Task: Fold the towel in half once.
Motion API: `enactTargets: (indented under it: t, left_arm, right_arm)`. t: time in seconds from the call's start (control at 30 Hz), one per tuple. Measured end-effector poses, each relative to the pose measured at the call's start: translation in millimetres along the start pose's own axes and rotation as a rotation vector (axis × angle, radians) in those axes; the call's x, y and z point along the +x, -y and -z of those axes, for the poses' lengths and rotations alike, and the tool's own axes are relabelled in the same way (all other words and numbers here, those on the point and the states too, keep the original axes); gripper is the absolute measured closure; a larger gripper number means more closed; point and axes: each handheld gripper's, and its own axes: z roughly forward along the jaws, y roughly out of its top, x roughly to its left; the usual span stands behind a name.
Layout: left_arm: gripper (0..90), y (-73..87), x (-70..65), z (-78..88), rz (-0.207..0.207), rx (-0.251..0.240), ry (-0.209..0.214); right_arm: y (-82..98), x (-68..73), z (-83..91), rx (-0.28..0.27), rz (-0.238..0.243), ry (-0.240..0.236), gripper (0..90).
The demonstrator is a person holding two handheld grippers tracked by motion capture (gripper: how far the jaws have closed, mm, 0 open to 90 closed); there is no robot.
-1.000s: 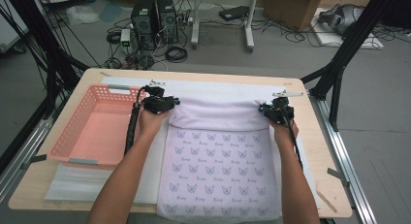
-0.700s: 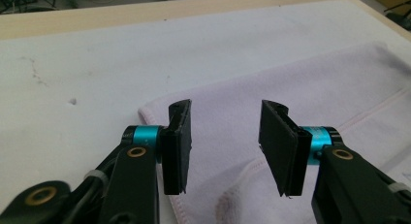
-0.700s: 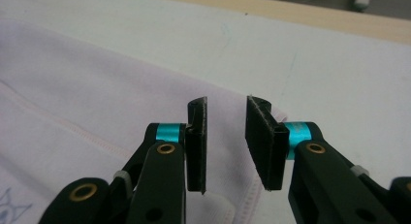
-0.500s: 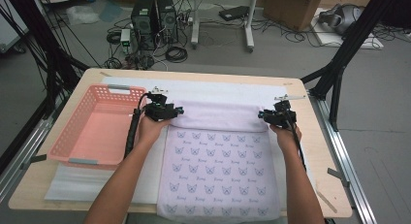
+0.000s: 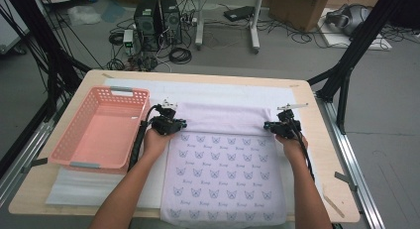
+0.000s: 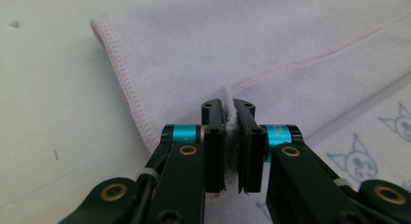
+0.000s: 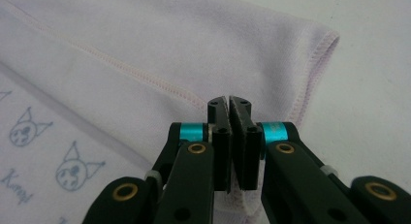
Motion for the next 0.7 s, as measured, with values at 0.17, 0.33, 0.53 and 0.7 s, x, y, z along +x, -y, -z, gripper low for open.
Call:
enactTargets:
  t: [0.17,0.33,0.53,0.7]
  left_arm:
    - [83.3,6.8,-0.2,15.3,0.016,-0.059,0.020]
    - [83.5,13.3,-8.3,30.4,-0.016,-0.098,0.050]
    - [83.8,23.8,-17.7,45.4,-0.043,-0.124,0.069]
    - [83.8,36.3,-27.3,59.7,-0.073,-0.142,0.085]
  right_arm:
    - [-0.8,7.3,10.3,-0.014,0.026,0.000,87.6]
    - [7.7,16.8,22.6,-0.048,0.069,0.015,87.8]
    - [34.4,18.2,43.0,-0.119,0.035,0.002,88.0]
    - [52.0,26.4,54.8,-0.147,0.047,0.001,88.1]
